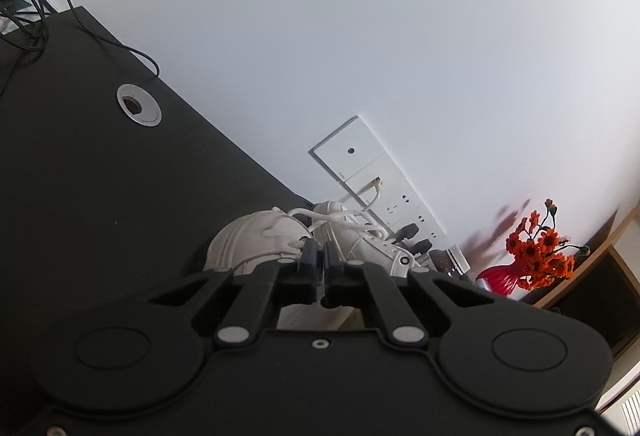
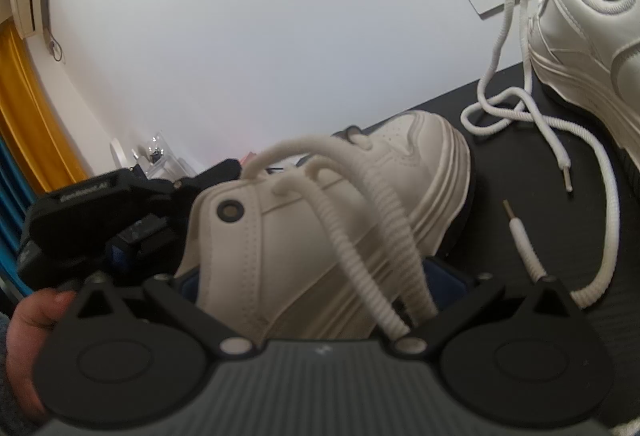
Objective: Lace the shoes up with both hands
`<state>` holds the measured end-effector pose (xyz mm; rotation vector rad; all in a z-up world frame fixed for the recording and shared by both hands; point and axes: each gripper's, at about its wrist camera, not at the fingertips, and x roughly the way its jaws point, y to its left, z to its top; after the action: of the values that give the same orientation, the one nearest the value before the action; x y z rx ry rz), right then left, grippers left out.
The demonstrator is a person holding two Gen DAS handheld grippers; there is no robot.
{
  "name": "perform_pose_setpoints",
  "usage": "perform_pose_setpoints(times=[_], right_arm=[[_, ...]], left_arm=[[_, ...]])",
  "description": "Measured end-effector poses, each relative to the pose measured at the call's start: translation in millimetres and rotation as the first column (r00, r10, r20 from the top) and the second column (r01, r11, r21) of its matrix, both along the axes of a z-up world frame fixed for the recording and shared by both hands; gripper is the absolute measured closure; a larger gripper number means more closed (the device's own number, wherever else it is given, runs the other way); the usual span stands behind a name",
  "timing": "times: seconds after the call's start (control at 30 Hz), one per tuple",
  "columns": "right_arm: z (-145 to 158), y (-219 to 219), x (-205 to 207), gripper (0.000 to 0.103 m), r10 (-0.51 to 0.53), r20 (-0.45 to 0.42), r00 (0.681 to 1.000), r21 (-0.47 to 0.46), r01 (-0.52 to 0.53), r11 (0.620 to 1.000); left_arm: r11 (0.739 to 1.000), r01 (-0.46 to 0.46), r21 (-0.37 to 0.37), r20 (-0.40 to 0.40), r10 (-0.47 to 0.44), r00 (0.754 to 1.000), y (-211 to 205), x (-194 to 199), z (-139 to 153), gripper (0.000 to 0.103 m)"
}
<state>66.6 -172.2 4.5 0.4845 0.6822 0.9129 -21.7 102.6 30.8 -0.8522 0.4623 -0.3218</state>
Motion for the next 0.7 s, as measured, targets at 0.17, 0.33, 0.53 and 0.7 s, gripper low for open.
perform_pose_setpoints(times=[0.17,0.33,0.53,0.7], right_arm=[[-0.1,0.5,0.3,0.0,0.0,0.0,1.0,0.0,0.0,1.0],[-0.1,0.8,0.4,0.001,0.0,0.0,1.0,0.0,0.0,1.0],[-0.3,1.2,0.8,0.001,0.0,0.0,1.0,-0.001,0.0,1.0],[-0.5,1.0,1.3,0.001,-0.001,0.0,1.0,0.002,0.001,1.0]], left_arm=[[1.0,-0.002,0.0,0.022,0.002,1.0,-0.1,-2.6,-2.5,0.101],[1.0,-0.004,0.006,0.031,0.004,1.0,1.9,-3.5,0.2,0.101],[1.0,-0.015,0.005,0.039,0.015,0.999,7.6,-6.8,3.4,0.102],[0.999,-0.046,-0.01,0.041,0.047,0.998,15.1,-10.7,5.0,0.102]])
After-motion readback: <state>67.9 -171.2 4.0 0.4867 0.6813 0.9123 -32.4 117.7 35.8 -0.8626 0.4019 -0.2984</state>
